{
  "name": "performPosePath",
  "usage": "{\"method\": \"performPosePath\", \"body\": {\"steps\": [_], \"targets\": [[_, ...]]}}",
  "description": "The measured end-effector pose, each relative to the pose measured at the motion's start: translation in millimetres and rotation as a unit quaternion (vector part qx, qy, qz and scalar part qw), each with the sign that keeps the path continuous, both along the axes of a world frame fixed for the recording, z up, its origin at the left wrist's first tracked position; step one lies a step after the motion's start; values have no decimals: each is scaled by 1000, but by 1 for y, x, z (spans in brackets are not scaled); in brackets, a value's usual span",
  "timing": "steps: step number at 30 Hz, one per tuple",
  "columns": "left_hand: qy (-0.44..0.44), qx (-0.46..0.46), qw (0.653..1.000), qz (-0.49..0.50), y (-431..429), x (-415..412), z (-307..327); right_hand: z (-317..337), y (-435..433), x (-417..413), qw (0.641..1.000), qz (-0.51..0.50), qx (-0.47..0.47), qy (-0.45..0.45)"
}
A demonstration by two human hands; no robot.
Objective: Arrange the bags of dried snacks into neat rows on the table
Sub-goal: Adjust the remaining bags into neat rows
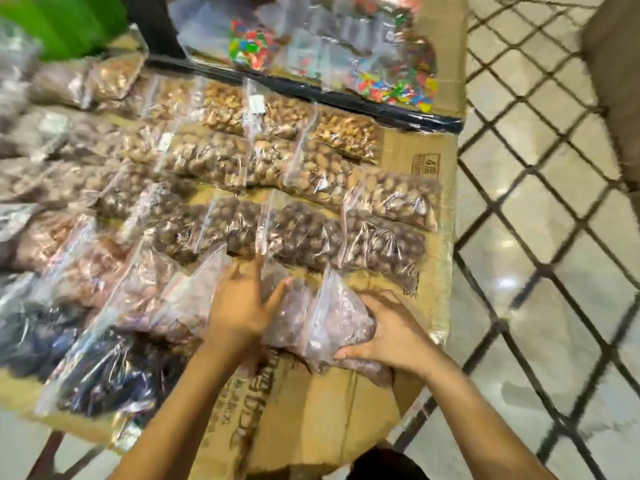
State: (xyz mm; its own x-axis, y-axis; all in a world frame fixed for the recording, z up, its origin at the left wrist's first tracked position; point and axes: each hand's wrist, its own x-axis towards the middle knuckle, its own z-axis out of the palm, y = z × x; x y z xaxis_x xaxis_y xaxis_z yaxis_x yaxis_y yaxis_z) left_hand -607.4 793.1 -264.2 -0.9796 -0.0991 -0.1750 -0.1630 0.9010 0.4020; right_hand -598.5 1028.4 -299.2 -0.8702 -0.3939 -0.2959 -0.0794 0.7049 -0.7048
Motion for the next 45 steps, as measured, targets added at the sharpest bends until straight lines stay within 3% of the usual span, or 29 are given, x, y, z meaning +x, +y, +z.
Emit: {"method": "performPosePath", "body": {"steps": [2, 6, 10, 14, 17, 21, 25, 27, 30, 32, 38, 42, 45], "targets": [[17, 49, 997, 51, 3, 8, 2, 1, 3, -5, 999, 16, -36, -34], [50, 183, 980, 56, 9, 23, 10, 10, 7, -27, 974, 47, -92, -200], [120, 123, 977, 125, 23, 38, 4, 0, 10, -37, 973, 83, -92, -197], [172, 91, 963, 189, 31, 50, 8, -5, 17, -26, 960, 33, -184, -211], [176, 62, 973, 139, 26, 56, 27, 9, 21, -19, 953, -1, -241, -182], [118, 6, 990, 74, 4, 44, 42, 37, 5, -20, 942, 17, -297, -154], [111, 9, 991, 71, -14, 38, 36, 43, -31, -12, 973, 142, -152, -104], [130, 68, 985, 95, -24, 46, 39, 39, -38, -7, 981, 137, -109, -81], [138, 132, 969, 158, -44, 58, 40, 43, -39, -4, 983, 107, -120, -94], [134, 108, 969, 179, -58, 58, 40, 52, -46, -8, 979, 103, -126, -120], [18, 73, 982, 171, -81, 38, 31, 66, -90, -24, 989, 101, -89, -57], [60, 136, 967, 205, -86, 41, 31, 57, -105, -11, 992, 109, -27, -52], [109, 174, 951, 229, -85, 65, 30, 52, -109, -7, 991, 96, -49, -76]]}}
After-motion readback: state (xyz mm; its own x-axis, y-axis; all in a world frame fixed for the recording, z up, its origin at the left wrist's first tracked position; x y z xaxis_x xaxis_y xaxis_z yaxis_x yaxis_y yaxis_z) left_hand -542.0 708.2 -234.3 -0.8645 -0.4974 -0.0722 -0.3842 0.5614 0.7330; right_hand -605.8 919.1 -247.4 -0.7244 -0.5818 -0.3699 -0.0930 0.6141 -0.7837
